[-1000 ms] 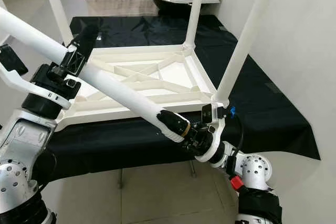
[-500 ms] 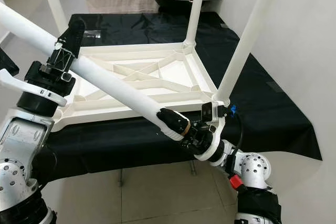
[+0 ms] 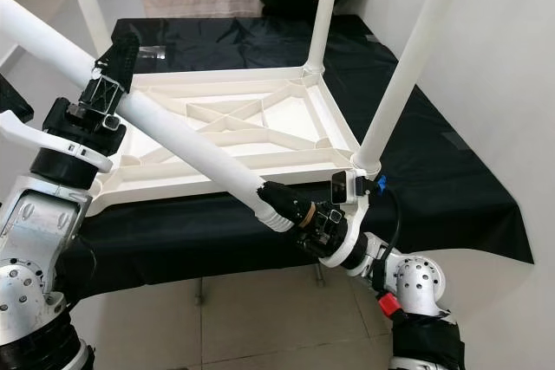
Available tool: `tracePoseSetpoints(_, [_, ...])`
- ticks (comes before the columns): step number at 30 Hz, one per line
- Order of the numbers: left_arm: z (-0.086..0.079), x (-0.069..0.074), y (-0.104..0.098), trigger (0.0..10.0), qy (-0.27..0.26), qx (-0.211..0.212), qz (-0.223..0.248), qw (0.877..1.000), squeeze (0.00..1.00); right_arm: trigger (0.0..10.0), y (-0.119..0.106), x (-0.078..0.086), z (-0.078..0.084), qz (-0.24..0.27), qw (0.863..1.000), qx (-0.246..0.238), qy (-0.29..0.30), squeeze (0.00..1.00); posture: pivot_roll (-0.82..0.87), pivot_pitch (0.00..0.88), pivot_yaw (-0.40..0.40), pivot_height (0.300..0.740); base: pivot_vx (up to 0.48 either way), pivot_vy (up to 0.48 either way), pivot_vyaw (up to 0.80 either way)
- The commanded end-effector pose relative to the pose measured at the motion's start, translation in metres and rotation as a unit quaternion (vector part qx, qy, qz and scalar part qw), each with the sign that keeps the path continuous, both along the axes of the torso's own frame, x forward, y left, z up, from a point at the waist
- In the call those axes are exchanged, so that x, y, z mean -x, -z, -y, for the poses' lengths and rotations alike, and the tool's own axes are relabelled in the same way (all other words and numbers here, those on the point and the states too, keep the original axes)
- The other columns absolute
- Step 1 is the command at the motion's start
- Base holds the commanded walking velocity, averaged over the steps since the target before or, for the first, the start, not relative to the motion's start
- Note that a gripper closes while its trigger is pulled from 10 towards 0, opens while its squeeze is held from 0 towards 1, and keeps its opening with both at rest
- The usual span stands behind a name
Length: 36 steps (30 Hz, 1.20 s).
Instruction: Building children table
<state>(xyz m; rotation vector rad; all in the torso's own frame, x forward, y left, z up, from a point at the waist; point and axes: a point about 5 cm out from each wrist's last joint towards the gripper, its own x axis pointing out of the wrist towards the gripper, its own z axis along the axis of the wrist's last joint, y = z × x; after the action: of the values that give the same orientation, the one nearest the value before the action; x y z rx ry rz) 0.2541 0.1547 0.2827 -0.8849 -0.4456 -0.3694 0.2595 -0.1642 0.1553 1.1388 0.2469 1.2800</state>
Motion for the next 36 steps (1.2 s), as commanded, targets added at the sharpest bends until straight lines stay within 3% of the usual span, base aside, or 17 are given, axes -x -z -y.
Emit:
tracePoseSetpoints(1, [-0.007,-0.002,-0.002,0.0,-0.019,0.005,-0.002,1.000,0.00,10.0,0.002,0.002,0.004,0.001,1.000,0.008,0.004,0.00,0.08,0.026,-0.063,0.740,0.000,0.000,0.00])
tracePoseSetpoints(2, [-0.007,-0.002,-0.002,0.0,-0.019,0.005,-0.002,1.000,0.00,10.0,0.002,0.002,0.004,0.001,1.000,0.008,0.004,0.00,0.08,0.026,-0.063,0.740,0.000,0.000,0.00])
tracePoseSetpoints(3, [-0.009,-0.005,-0.004,3.1,-0.018,0.020,-0.005,1.000,0.00,10.0,0.006,0.006,0.006,-0.007,1.000,0.015,0.000,0.00,0.08,0.026,-0.064,0.740,0.000,0.000,0.00])
tracePoseSetpoints(4, [-0.009,-0.005,-0.004,3.1,-0.018,0.020,-0.005,1.000,0.00,10.0,0.006,0.006,0.006,-0.007,1.000,0.015,0.000,0.00,0.08,0.026,-0.064,0.740,0.000,0.000,0.00])
tracePoseSetpoints(5, [-0.010,-0.008,-0.006,10.0,-0.015,0.040,-0.004,0.999,0.00,10.0,0.011,0.010,0.006,-0.015,1.000,0.024,-0.007,0.00,0.08,0.029,-0.061,0.740,0.000,0.000,0.00])
tracePoseSetpoints(11, [-0.010,-0.019,-0.016,10.0,0.000,0.088,0.005,0.996,0.00,10.0,0.024,0.022,0.008,-0.032,0.997,0.062,-0.023,0.00,0.08,0.027,-0.064,0.740,0.000,0.000,0.00])
tracePoseSetpoints(18, [-0.007,-0.023,-0.013,10.0,0.016,0.065,-0.010,0.998,0.00,10.0,0.031,0.021,0.020,-0.029,0.993,0.115,-0.007,0.00,0.09,0.031,-0.070,0.740,0.000,0.000,0.00])
tracePoseSetpoints(19, [-0.006,-0.023,-0.011,10.0,0.022,-0.031,-0.007,0.999,0.00,10.0,0.025,0.006,0.047,-0.009,0.984,0.169,0.062,0.00,0.08,0.033,-0.065,0.740,0.000,0.000,0.00])
tracePoseSetpoints(20, [-0.006,-0.023,-0.011,10.0,0.022,-0.031,-0.007,0.999,0.00,10.0,0.025,0.006,0.047,-0.009,0.984,0.169,0.062,0.00,0.08,0.033,-0.065,0.740,0.000,0.000,0.00])
tracePoseSetpoints(22, [-0.003,-0.021,-0.014,10.0,0.037,-0.103,0.010,0.994,0.00,10.0,0.010,-0.002,0.063,0.021,0.978,0.185,0.098,0.00,0.08,0.036,-0.065,0.740,0.000,0.000,0.00])
tracePoseSetpoints(24, [0.005,-0.019,-0.015,10.0,0.063,-0.169,0.026,0.983,0.00,10.0,-0.006,-0.010,0.067,0.069,0.967,0.212,0.126,0.00,0.08,0.036,-0.063,0.740,0.000,0.000,0.00])
tracePoseSetpoints(27, [0.007,-0.019,-0.014,10.0,0.070,-0.188,0.030,0.979,0.00,10.0,-0.012,-0.014,0.068,0.087,0.960,0.227,0.141,0.00,0.08,0.035,-0.063,0.740,0.000,0.000,0.00])
tracePoseSetpoints(28, [0.008,-0.022,-0.013,10.0,0.069,-0.205,0.028,0.976,0.00,10.0,-0.015,-0.023,0.066,0.097,0.948,0.250,0.171,0.00,0.08,0.033,-0.059,0.740,0.000,0.000,0.00])
tracePoseSetpoints(29, [0.008,-0.022,-0.013,10.0,0.069,-0.205,0.028,0.976,0.00,10.0,-0.015,-0.023,0.066,0.097,0.948,0.250,0.171,0.00,0.08,0.033,-0.059,0.740,0.000,0.000,0.00])
tracePoseSetpoints(31, [0.009,-0.029,-0.009,10.0,0.053,-0.236,0.024,0.970,0.00,10.0,-0.021,-0.037,0.052,0.117,0.922,0.294,0.222,0.00,0.08,0.030,-0.057,0.740,0.000,0.000,0.00])
tracePoseSetpoints(34, [0.010,-0.032,-0.008,10.0,0.047,-0.249,0.025,0.967,0.00,10.0,-0.024,-0.040,0.046,0.126,0.918,0.298,0.229,0.00,0.08,0.030,-0.057,0.740,0.000,0.000,0.00])
tracePoseSetpoints(36, [0.015,-0.035,-0.008,10.0,0.042,-0.254,0.028,0.966,0.00,10.0,-0.026,-0.039,0.030,0.144,0.923,0.285,0.215,0.00,0.08,0.027,-0.056,0.740,0.000,0.000,-0.66])
